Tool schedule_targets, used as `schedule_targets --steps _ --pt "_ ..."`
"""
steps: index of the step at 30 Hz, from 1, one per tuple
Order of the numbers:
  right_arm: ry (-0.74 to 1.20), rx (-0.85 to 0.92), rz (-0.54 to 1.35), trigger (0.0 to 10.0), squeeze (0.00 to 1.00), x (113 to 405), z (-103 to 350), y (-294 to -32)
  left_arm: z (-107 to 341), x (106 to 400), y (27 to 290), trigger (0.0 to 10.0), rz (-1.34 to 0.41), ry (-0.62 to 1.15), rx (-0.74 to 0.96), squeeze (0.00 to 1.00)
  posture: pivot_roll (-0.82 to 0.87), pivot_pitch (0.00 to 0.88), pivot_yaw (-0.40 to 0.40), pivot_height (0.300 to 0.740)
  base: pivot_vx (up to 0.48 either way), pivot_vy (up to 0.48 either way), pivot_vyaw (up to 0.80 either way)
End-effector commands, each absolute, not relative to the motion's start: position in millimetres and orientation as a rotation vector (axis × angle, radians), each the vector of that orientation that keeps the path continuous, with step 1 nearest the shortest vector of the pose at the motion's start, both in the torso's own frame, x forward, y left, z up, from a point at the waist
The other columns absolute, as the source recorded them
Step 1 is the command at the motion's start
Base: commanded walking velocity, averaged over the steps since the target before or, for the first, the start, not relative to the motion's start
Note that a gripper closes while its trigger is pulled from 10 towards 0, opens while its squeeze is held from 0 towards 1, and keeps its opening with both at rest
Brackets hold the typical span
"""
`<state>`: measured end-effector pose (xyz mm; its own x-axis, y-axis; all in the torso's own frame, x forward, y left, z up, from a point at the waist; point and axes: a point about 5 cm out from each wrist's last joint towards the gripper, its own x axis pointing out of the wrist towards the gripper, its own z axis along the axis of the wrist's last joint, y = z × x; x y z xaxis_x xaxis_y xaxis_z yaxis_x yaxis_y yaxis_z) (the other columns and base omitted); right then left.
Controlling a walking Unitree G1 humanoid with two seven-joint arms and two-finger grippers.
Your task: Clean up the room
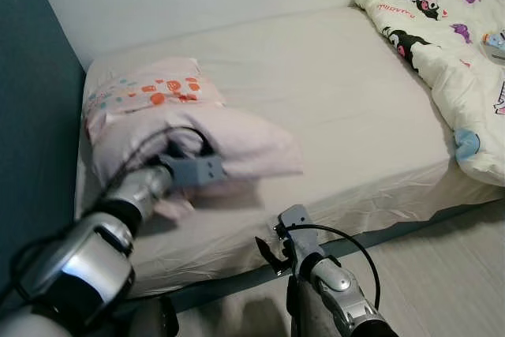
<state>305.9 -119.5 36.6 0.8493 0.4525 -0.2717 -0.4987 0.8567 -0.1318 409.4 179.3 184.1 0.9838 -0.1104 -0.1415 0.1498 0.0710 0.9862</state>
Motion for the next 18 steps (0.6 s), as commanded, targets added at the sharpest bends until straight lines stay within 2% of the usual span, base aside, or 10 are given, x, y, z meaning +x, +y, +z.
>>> schedule_targets --steps 1,5,7,9,10,11,15,16,18 --pt "0.272 -0.21 0.513 10.0 0.0 303 30 -119 194 410 203 10.0 -0.098 0.063 1.552 0.0 -0.03 0.252 -0.007 0.536 0.0 0.0 0.0" --pt "0.272 -0.214 0.515 10.0 0.0 303 31 -119 209 411 220 10.0 -0.024 0.064 1.583 0.0 -0.03 0.253 -0.011 0.536 0.0 0.0 0.0" --pt "0.272 -0.214 0.515 10.0 0.0 303 31 -119 209 411 220 10.0 -0.024 0.064 1.583 0.0 -0.03 0.253 -0.011 0.536 0.0 0.0 0.0" --pt "0.272 -0.215 0.516 10.0 0.0 304 31 -119 214 410 228 10.0 0.004 0.067 1.591 0.0 -0.03 0.253 -0.011 0.536 0.0 0.0 0.0" --pt "0.27 -0.213 0.513 10.0 0.0 305 32 -118 215 407 241 10.0 0.009 0.099 1.571 0.0 -0.02 0.25 -0.012 0.536 0.0 0.0 0.0" --pt "0.27 -0.213 0.513 10.0 0.0 305 32 -118 215 407 241 10.0 0.009 0.099 1.571 0.0 -0.02 0.25 -0.012 0.536 0.0 0.0 0.0" --pt "0.27 -0.211 0.512 10.0 0.0 306 32 -118 210 405 245 10.0 -0.011 0.125 1.553 0.0 -0.02 0.25 -0.012 0.536 0.0 0.0 0.0" --pt "0.28 -0.207 0.525 10.0 0.0 303 29 -114 182 398 242 10.0 -0.088 0.155 1.574 0.0 0.0 0.245 -0.033 0.536 0.0 0.0 0.0" --pt "0.284 -0.206 0.531 10.0 0.0 302 28 -113 173 395 240 10.0 -0.114 0.165 1.581 0.0 0.0 0.245 -0.033 0.536 0.0 0.0 0.0"
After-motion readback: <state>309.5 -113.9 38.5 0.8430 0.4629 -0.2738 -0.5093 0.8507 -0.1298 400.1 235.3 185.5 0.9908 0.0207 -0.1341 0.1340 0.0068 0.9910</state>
